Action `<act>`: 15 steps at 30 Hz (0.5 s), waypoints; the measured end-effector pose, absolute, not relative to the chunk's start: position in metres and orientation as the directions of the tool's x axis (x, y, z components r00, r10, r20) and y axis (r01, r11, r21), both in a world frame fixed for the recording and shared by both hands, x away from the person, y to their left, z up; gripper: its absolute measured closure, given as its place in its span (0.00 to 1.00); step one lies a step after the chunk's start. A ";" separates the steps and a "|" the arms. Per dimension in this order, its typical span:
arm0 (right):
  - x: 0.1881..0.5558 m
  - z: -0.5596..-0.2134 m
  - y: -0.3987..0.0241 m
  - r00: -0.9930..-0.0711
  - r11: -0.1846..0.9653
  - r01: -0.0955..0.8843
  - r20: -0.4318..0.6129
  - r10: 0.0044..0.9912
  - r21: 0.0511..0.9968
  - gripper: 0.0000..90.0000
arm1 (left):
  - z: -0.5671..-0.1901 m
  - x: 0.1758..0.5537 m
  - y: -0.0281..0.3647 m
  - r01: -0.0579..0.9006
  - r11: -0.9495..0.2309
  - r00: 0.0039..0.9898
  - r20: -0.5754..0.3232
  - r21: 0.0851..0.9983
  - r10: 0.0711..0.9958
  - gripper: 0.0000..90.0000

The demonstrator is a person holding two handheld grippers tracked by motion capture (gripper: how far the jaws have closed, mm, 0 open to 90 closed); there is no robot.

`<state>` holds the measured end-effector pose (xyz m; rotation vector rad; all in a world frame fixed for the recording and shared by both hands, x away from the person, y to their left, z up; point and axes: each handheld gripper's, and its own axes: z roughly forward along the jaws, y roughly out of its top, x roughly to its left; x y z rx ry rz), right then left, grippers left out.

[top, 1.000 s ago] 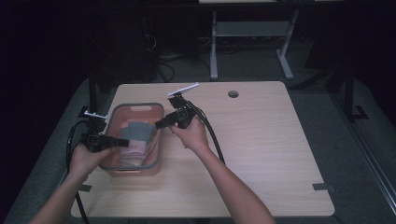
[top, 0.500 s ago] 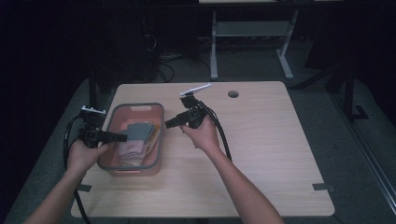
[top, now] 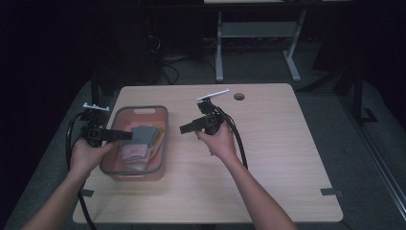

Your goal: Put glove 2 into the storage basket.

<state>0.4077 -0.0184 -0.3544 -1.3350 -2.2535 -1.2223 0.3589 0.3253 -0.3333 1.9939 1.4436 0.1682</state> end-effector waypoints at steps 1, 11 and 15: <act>0.408 -0.355 -0.021 -0.549 0.224 0.813 0.578 0.604 0.538 0.68 | -0.332 0.359 0.323 0.798 -0.173 0.385 -0.267 0.577 0.884 0.49; 0.404 -0.359 -0.046 -0.534 0.215 0.816 0.557 0.636 0.537 0.64 | -0.327 0.361 0.299 0.780 -0.211 0.426 -0.253 0.589 0.868 0.45; 0.402 -0.360 -0.053 -0.522 0.205 0.821 0.558 0.645 0.532 0.63 | -0.325 0.362 0.289 0.772 -0.229 0.448 -0.252 0.593 0.858 0.44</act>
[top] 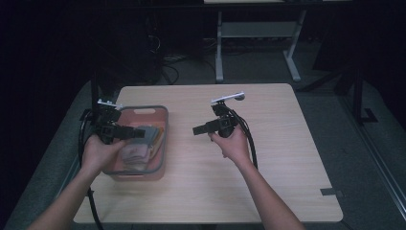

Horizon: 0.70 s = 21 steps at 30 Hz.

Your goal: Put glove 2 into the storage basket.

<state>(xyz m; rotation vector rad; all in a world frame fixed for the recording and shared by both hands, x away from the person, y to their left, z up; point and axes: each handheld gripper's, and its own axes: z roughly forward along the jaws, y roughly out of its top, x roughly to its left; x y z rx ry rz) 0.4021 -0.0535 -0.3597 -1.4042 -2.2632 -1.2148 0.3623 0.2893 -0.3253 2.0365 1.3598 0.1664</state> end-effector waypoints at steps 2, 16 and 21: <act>0.401 -0.361 -0.058 -0.523 0.207 0.819 0.549 0.652 0.535 0.62 | -0.324 0.363 0.286 0.770 -0.230 0.455 -0.258 0.595 0.852 0.43; 0.395 -0.362 -0.079 -0.503 0.188 0.825 0.539 0.675 0.533 0.59 | -0.319 0.362 0.251 0.749 -0.262 0.515 -0.286 0.608 0.808 0.39; 0.393 -0.365 -0.087 -0.490 0.177 0.829 0.539 0.685 0.530 0.58 | -0.318 0.361 0.241 0.740 -0.278 0.533 -0.282 0.612 0.798 0.38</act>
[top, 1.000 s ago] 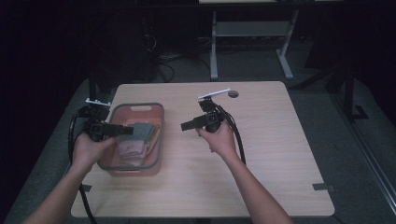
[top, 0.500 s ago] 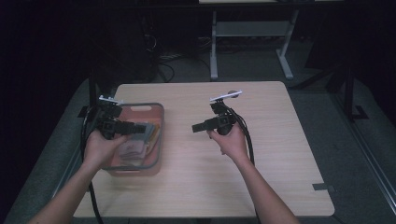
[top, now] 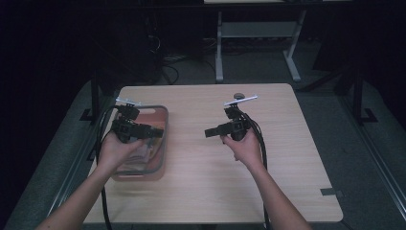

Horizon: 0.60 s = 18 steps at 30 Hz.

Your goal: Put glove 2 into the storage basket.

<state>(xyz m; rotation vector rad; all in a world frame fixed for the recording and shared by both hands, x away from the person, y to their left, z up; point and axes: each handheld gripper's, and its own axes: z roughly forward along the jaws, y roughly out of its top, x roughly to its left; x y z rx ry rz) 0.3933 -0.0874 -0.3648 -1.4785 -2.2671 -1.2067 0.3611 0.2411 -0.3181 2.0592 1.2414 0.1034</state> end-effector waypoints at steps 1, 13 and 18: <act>0.393 -0.365 -0.088 -0.492 0.175 0.827 0.537 0.686 0.534 0.58 | -0.318 0.361 0.239 0.741 -0.280 0.535 -0.283 0.611 0.796 0.38; 0.389 -0.367 -0.100 -0.473 0.176 0.839 0.531 0.703 0.515 0.57 | -0.320 0.361 0.224 0.734 -0.298 0.557 -0.290 0.610 0.778 0.36; 0.388 -0.370 -0.104 -0.467 0.173 0.841 0.524 0.713 0.513 0.56 | -0.320 0.361 0.216 0.730 -0.306 0.568 -0.293 0.611 0.769 0.35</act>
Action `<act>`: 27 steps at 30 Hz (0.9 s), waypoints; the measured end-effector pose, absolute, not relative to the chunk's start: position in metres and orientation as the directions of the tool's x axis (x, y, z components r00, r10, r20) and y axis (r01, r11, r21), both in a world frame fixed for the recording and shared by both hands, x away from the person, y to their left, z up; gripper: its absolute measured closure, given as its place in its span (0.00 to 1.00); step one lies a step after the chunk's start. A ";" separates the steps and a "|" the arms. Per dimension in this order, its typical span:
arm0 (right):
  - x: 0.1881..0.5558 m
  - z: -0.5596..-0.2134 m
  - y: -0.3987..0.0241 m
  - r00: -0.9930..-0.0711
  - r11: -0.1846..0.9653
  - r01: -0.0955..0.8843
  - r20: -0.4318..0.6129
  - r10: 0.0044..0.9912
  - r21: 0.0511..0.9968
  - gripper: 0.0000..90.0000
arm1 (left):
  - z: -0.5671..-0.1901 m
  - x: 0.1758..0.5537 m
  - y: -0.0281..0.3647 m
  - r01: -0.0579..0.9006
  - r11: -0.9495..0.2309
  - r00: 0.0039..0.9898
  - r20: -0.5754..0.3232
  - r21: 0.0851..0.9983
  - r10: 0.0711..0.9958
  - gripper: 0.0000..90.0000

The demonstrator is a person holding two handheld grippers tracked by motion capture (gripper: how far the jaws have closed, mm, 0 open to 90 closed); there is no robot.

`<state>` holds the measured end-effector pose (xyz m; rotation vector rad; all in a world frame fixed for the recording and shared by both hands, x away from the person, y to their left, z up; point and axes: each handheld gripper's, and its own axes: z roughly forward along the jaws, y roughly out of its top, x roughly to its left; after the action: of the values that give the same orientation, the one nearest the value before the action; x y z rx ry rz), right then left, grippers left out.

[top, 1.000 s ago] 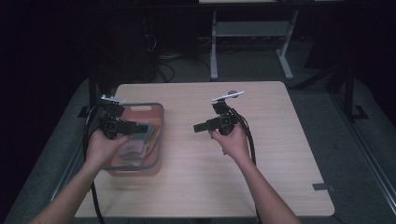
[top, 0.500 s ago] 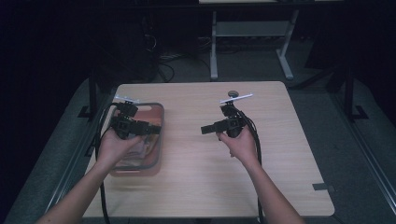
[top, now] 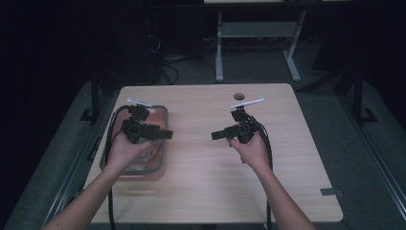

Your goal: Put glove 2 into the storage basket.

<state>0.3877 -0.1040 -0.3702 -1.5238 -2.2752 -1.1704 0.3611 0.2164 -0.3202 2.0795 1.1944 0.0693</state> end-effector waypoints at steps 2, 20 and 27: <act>0.387 -0.371 -0.107 -0.464 0.172 0.841 0.520 0.717 0.512 0.56 | -0.320 0.361 0.213 0.727 -0.312 0.573 -0.290 0.611 0.767 0.35; 0.378 -0.380 -0.140 -0.419 0.124 0.851 0.517 0.747 0.511 0.55 | -0.326 0.360 0.180 0.709 -0.343 0.615 -0.303 0.617 0.728 0.33; 0.373 -0.383 -0.157 -0.390 0.099 0.861 0.523 0.758 0.498 0.55 | -0.328 0.359 0.168 0.701 -0.357 0.633 -0.308 0.617 0.710 0.33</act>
<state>0.3728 -0.1567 -0.3835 -1.6533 -2.2260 -1.1661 0.3591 0.1683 -0.3279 2.1123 1.0981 0.0158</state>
